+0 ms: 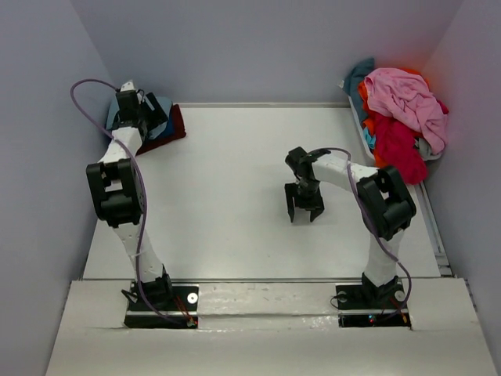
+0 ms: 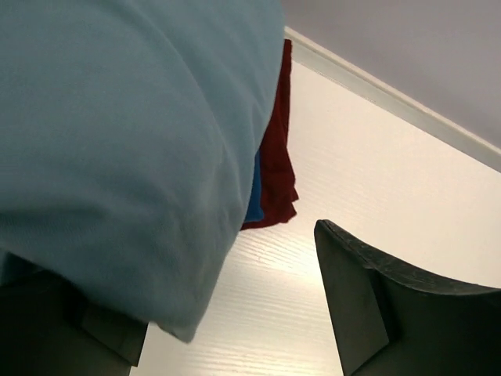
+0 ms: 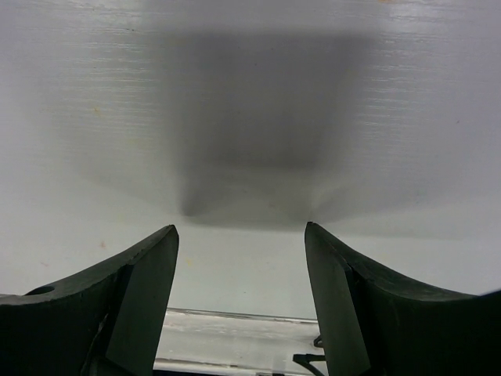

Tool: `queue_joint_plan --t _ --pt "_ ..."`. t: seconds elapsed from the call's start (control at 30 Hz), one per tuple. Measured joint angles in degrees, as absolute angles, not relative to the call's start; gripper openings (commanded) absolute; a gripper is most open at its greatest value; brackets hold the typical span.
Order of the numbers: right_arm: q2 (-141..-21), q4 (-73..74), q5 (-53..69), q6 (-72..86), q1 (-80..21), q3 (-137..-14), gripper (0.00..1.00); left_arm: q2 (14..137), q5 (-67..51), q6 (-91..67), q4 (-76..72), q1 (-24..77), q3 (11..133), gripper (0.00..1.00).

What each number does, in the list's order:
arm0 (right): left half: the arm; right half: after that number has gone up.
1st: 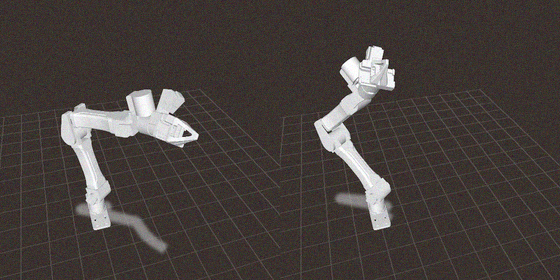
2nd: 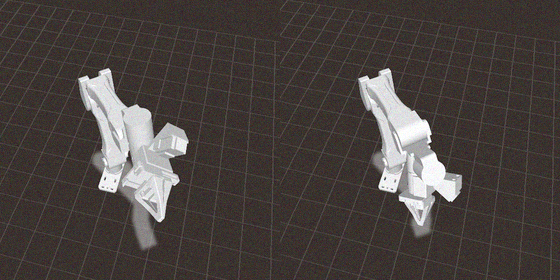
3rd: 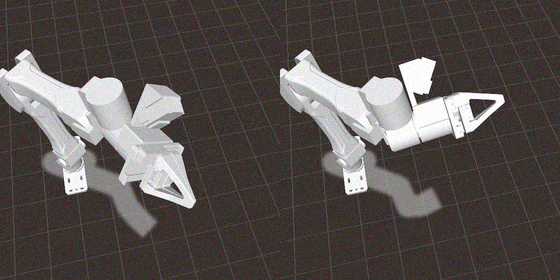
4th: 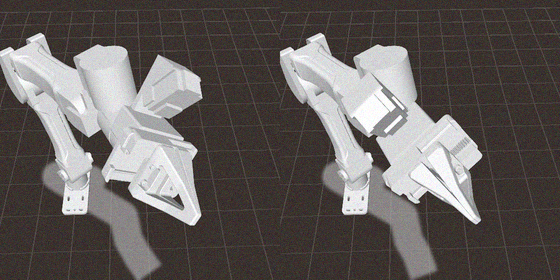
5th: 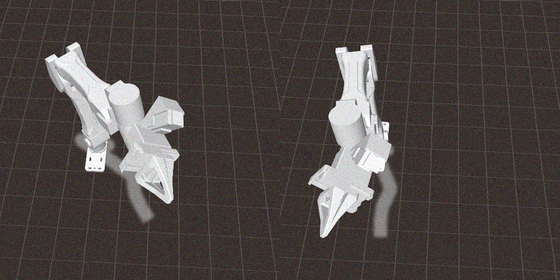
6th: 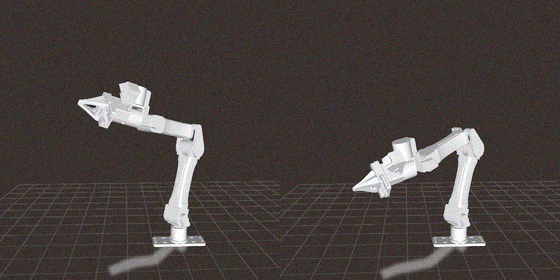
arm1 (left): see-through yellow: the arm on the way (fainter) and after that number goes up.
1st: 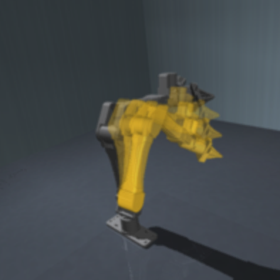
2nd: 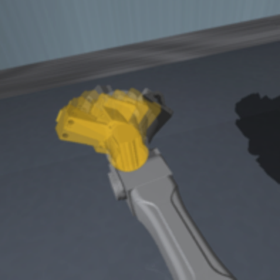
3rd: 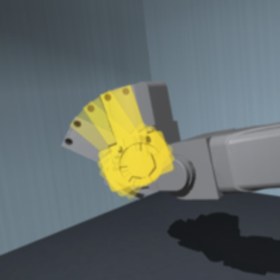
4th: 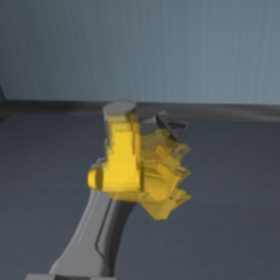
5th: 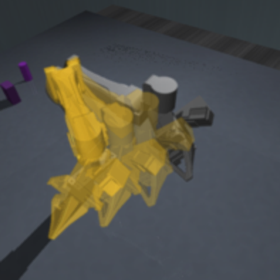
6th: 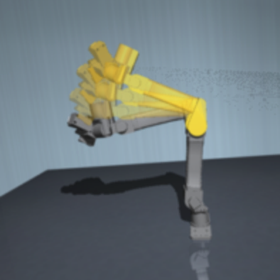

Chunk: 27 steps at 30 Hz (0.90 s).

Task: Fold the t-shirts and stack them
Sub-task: Put the neatly folded tshirt into the corner of the board with the left arm

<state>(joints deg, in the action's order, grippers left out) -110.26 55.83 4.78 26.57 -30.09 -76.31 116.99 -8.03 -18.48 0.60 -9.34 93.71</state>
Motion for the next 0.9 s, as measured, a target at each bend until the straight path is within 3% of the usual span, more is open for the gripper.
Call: queue_joint_plan --t 0.2,0.57,0.77,0.9 --pt "-109.7 54.0 5.6 26.6 -30.1 -74.8 0.71 108.9 -8.2 -17.7 0.3 -6.6 87.3 0.87" --pt "-106.0 50.8 6.8 26.0 -30.2 -74.4 0.72 93.0 3.7 -15.7 0.2 0.8 81.1 0.86" --pt "-104.9 50.5 6.9 24.7 -30.5 -73.6 0.72 97.9 7.1 -15.8 0.6 -0.7 88.4 0.85" --pt "-104.7 50.5 6.9 24.2 -30.5 -72.9 0.71 108.2 7.1 -16.9 2.2 -2.4 98.7 0.84"
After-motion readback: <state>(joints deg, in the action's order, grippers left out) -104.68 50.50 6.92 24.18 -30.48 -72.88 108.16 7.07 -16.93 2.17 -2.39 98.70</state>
